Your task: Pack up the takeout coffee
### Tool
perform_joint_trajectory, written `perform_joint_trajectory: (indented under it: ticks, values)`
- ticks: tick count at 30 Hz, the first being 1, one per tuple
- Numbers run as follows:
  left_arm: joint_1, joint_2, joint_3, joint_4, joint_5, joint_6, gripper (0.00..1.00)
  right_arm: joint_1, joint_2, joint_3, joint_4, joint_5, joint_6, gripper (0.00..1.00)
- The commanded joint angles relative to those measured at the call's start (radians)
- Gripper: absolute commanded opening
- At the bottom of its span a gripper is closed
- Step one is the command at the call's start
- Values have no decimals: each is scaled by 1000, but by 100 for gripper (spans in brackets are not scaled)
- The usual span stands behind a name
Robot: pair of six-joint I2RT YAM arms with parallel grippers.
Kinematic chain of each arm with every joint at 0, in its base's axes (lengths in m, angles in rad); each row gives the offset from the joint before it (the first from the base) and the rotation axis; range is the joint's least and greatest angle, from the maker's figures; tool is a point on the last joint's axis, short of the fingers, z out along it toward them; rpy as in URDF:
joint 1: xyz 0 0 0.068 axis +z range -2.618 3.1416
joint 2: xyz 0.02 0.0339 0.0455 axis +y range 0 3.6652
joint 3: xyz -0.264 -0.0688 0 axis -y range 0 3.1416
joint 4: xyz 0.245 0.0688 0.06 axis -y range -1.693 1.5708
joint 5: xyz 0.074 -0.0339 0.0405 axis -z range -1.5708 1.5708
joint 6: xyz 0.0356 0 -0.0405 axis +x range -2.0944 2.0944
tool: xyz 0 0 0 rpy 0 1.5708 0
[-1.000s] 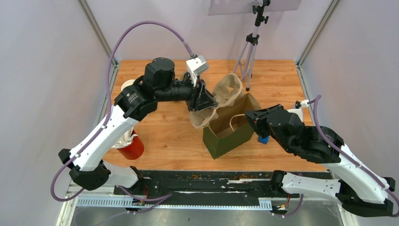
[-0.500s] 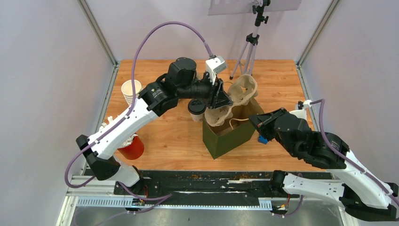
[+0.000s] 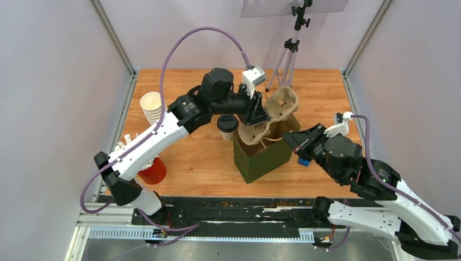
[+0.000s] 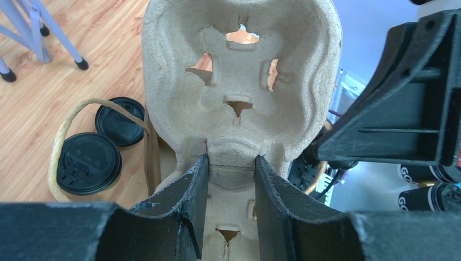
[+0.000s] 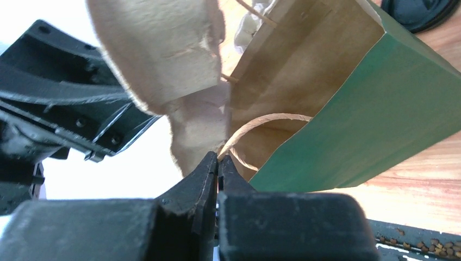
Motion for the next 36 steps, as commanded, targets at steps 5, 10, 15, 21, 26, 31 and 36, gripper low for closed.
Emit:
perform_joint_trajectory:
  ticks: [5, 10, 15, 21, 26, 31, 36]
  values:
    - [-9, 21, -12, 26, -33, 35, 31, -3, -107, -97, 201, -71, -264, 0]
    - [-14, 30, -27, 15, -29, 34, 31, -4, -160, -138, 211, -65, -274, 0]
    - [-25, 23, -64, 14, -27, 52, 31, -4, -170, -162, 227, -65, -269, 0]
    - [-58, 14, -104, 8, -48, 95, 31, -3, -165, -179, 249, -72, -278, 0]
    - [-63, 26, -101, -20, -113, 132, 30, -3, -189, -213, 285, -93, -321, 0]
    - [-70, 37, -93, -9, -144, 142, 29, -3, -256, -266, 334, -124, -358, 0]
    - [-84, 59, -94, 25, -143, 154, 29, -3, -297, -290, 330, -117, -343, 0]
